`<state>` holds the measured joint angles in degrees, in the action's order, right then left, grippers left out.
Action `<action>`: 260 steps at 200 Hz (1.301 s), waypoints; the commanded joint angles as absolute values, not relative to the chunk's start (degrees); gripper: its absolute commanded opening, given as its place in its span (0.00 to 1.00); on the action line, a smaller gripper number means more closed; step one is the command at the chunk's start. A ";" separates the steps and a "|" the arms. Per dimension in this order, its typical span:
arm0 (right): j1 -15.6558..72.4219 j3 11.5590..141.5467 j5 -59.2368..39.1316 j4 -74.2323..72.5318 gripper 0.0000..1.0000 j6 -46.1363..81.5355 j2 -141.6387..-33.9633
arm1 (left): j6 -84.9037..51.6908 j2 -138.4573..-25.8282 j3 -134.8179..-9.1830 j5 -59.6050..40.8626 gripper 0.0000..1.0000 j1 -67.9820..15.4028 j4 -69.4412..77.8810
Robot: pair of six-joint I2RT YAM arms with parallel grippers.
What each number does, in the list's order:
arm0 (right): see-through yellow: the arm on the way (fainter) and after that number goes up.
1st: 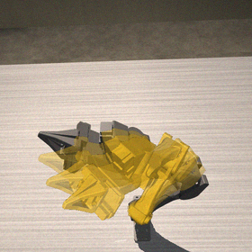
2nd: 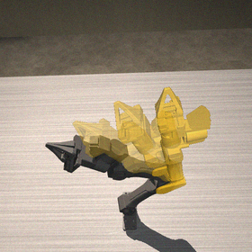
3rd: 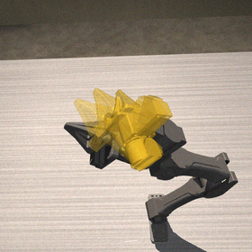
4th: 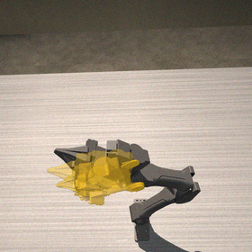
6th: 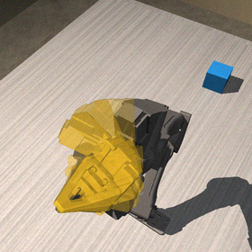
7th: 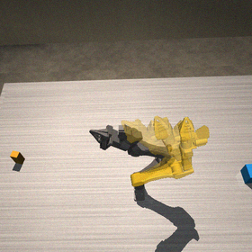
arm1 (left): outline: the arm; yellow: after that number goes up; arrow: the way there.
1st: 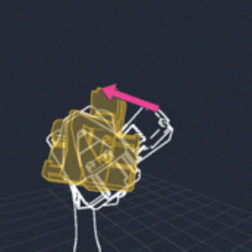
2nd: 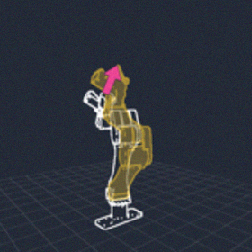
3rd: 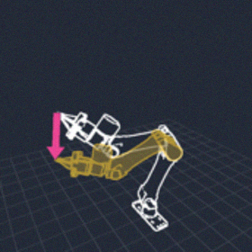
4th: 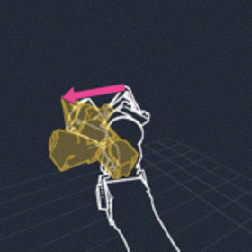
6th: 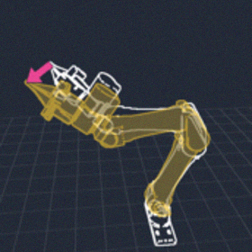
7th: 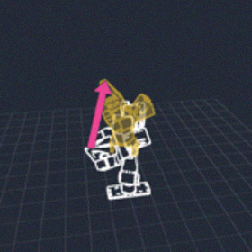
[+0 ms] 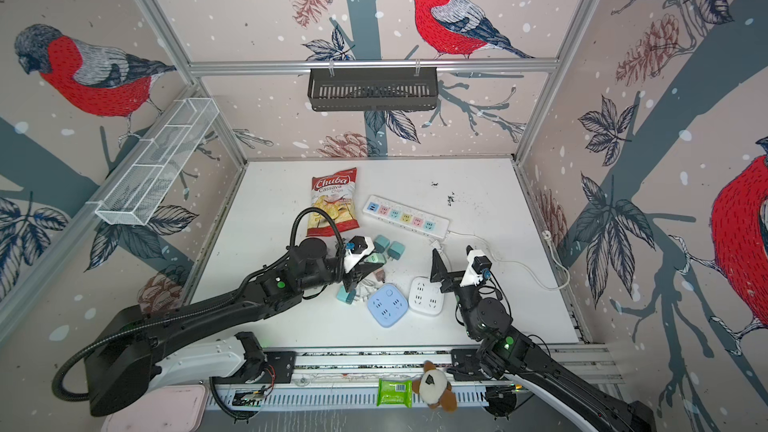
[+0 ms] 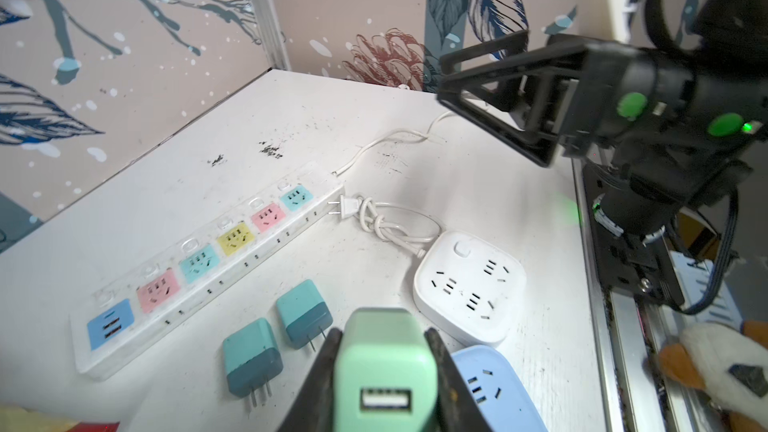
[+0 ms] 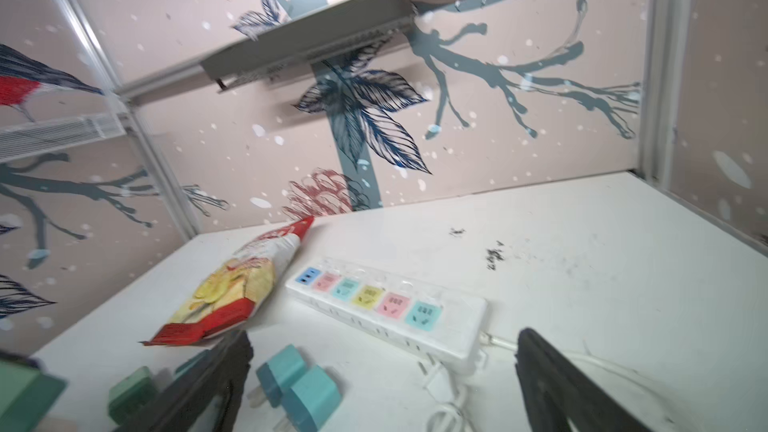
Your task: Insert the plug
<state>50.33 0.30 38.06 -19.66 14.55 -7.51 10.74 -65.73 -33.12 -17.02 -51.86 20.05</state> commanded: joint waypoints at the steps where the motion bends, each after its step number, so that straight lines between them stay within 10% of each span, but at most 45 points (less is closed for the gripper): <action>1: 45.43 -2.66 37.96 -22.07 1.00 20.59 -6.94 | 18.51 -66.16 -33.74 -17.85 0.00 -53.56 23.52; 96: 10.50 4.44 5.56 -31.86 1.00 28.84 -38.74 | 27.28 -75.65 -39.87 -14.24 0.00 -63.12 16.11; 260: 6.02 15.65 1.32 -32.68 1.00 29.80 -63.63 | 29.55 -97.69 -60.87 -4.96 0.00 -73.03 -2.11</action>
<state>5.74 14.31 1.96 -32.95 29.85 -62.08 28.77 -93.62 -55.37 -9.61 -73.23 3.86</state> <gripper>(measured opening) 0.996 0.291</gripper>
